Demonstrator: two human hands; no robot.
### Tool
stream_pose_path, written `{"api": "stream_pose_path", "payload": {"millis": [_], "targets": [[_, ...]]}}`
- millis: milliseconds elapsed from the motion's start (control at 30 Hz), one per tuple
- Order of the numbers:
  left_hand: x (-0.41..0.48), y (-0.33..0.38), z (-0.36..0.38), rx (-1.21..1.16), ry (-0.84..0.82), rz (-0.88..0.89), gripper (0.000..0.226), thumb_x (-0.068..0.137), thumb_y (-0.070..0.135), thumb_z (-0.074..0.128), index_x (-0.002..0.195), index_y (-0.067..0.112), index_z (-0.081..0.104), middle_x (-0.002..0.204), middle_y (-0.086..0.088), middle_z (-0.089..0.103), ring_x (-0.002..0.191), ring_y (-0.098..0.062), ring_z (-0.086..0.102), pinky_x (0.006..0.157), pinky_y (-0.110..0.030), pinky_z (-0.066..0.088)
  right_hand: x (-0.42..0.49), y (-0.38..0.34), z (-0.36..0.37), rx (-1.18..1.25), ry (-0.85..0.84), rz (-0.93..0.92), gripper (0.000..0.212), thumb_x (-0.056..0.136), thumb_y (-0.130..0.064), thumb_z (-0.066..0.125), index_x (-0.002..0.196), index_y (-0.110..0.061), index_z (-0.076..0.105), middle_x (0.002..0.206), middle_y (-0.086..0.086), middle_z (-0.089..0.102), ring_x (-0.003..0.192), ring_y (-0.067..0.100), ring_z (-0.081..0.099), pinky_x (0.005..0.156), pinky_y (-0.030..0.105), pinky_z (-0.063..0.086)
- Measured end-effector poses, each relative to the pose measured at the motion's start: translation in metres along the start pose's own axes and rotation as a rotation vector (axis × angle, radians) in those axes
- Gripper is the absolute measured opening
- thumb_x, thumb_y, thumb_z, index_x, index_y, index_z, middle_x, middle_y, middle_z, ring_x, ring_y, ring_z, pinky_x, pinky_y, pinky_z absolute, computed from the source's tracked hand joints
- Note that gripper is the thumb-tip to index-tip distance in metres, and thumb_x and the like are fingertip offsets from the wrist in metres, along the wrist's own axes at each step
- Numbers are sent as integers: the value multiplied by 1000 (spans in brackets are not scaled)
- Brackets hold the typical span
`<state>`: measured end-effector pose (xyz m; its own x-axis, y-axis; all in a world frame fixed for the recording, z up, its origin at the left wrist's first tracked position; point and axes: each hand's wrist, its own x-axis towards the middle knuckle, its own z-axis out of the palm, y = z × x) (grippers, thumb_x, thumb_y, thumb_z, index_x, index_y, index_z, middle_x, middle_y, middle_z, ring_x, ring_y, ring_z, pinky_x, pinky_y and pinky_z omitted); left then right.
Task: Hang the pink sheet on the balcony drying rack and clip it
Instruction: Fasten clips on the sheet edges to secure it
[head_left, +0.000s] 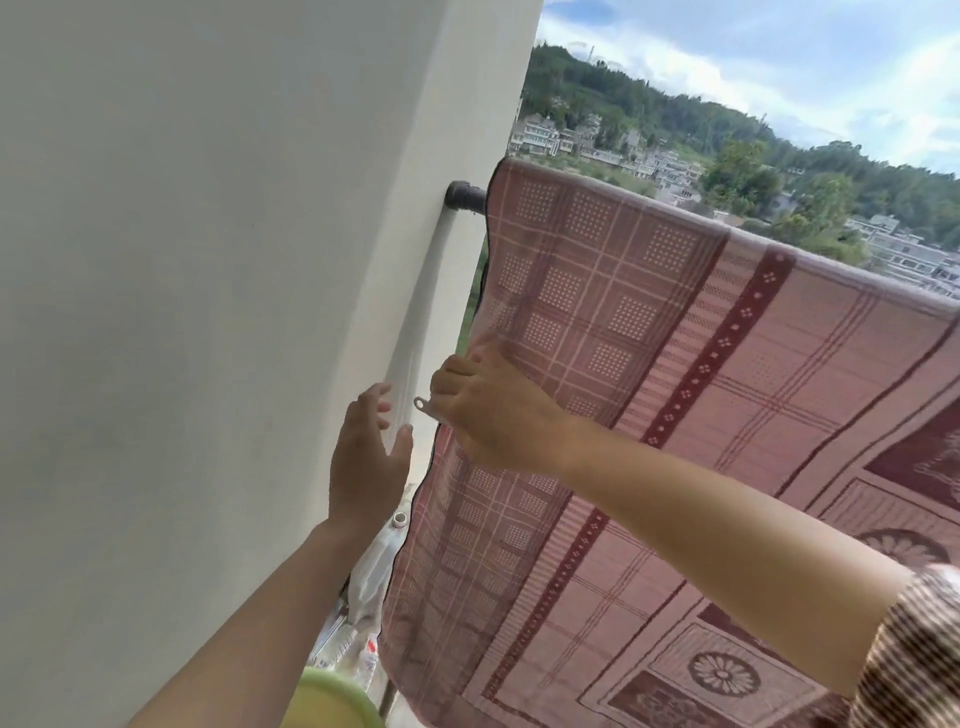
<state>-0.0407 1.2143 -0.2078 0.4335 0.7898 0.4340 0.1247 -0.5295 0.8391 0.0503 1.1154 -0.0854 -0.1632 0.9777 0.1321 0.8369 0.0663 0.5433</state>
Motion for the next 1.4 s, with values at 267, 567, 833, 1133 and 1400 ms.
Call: {"api": "stream_pose_path", "payload": {"millis": [267, 567, 833, 1133, 1400], "targets": [[-80, 62, 55, 85, -101, 197, 19, 90, 16, 51, 109, 19, 52, 108, 5, 58, 92, -19, 60, 72, -38, 56, -150, -4, 0, 502, -53, 441, 17, 90, -19, 52, 99, -16, 67, 101, -3, 63, 97, 14, 53, 98, 34, 43], [-255, 229, 196, 129, -587, 321, 32, 92, 19, 46, 124, 20, 49, 129, 2, 46, 125, -16, 38, 104, -32, 36, -459, -11, -23, 598, -160, 1024, 33, 91, -32, 55, 121, -20, 61, 125, -3, 58, 116, 18, 52, 97, 35, 45], [-439, 382, 327, 113, -948, 593, 36, 87, 16, 52, 122, 16, 48, 134, -4, 40, 126, -22, 31, 95, -33, 36, -740, -44, -69, 521, -221, 1494, 45, 88, -35, 61, 128, -15, 56, 130, 2, 57, 115, 22, 55, 96, 31, 43], [-626, 538, 477, 131, -1247, 785, 44, 88, 21, 47, 132, 16, 42, 142, -5, 31, 133, -25, 24, 104, -38, 32, -996, -68, -104, 415, -279, 1936, 45, 88, -35, 55, 126, -10, 52, 122, 8, 52, 111, 27, 52, 90, 37, 45], [-794, 674, 635, 75, -1387, 997, 44, 88, 26, 49, 130, 15, 44, 138, -7, 36, 126, -28, 31, 103, -38, 36, -1221, -58, -127, 398, -282, 2246, 49, 86, -33, 60, 128, -9, 52, 123, 11, 50, 116, 30, 51, 98, 39, 43]]}}
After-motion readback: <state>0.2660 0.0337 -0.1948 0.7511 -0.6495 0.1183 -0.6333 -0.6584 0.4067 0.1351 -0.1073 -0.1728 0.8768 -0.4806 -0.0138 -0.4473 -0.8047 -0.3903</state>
